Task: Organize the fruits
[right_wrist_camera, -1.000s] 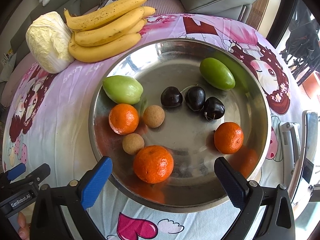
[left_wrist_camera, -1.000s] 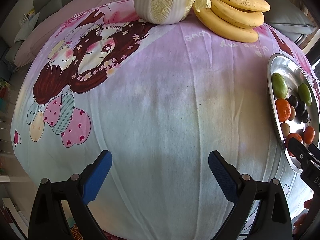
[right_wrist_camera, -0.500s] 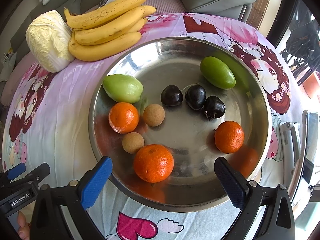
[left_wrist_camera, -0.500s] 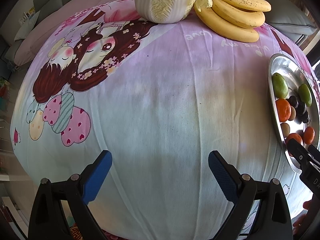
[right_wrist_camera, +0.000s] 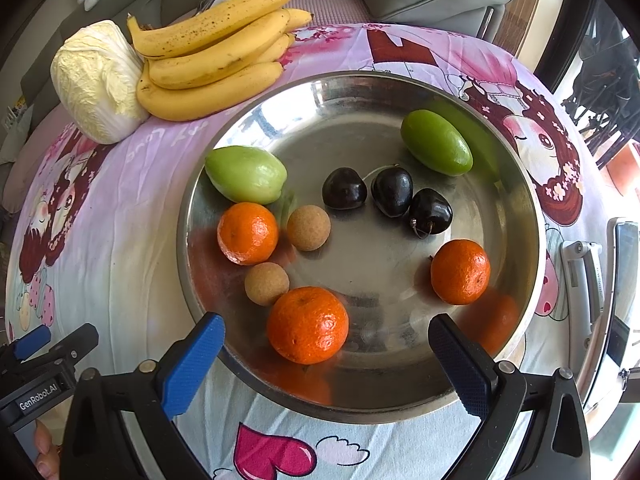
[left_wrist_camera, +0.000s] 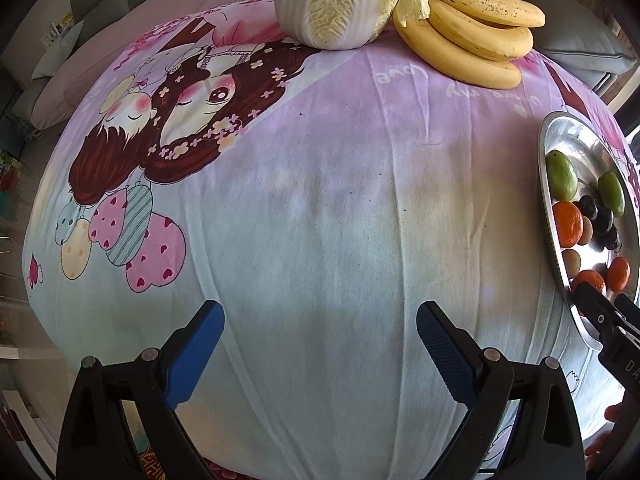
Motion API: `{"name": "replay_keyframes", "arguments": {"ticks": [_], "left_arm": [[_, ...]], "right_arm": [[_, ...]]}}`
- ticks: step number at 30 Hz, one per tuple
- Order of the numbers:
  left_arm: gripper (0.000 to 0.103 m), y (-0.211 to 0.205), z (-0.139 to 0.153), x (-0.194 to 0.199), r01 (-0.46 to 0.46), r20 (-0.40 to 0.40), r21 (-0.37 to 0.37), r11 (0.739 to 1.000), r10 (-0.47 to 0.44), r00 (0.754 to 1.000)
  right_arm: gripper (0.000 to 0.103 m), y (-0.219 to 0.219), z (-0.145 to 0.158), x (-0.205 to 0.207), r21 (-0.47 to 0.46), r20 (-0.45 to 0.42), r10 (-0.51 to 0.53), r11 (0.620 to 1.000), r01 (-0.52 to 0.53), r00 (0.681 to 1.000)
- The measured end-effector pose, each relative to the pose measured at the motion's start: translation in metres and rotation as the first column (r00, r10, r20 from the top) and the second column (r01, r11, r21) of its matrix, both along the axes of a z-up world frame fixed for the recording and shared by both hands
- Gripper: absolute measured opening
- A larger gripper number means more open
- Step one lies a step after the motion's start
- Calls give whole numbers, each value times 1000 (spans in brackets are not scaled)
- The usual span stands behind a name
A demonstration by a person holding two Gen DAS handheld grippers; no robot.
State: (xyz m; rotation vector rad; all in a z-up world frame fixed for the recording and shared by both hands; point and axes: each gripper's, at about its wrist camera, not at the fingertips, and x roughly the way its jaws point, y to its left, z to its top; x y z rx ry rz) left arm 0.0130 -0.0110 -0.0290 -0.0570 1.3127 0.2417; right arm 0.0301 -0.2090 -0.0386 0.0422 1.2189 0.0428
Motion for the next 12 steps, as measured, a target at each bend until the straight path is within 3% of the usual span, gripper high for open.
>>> {"name": "replay_keyframes", "arguments": {"ticks": [12], "left_arm": [[97,1,10,0,5,35,19,1000,-6,999]], "right_arm": [[103,0,0,0,0,0,0,1000,0,1000]]}}
